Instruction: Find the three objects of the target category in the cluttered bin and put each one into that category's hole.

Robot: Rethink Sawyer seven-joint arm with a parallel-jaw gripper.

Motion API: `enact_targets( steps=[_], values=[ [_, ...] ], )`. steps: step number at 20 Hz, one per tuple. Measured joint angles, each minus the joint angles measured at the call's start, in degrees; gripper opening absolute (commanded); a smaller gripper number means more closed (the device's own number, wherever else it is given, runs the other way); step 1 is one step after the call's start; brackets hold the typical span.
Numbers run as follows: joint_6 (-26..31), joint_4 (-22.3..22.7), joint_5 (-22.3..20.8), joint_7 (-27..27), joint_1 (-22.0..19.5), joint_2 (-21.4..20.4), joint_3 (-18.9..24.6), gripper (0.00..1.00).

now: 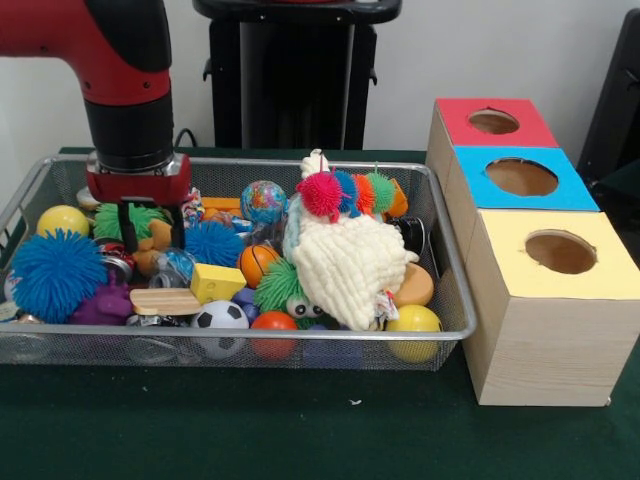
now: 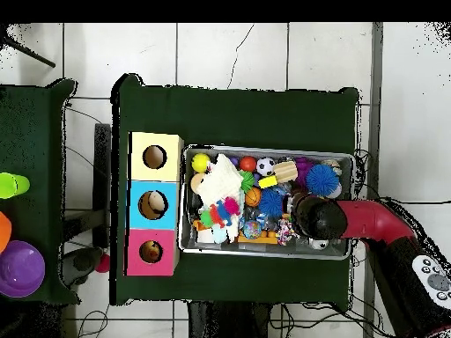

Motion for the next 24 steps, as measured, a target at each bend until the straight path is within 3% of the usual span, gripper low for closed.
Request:
enact_targets(
  steps=[24],
  values=[
    [0.0,0.0,-0.1,0.0,1.0,0.7,0.0,1.00]
  ],
)
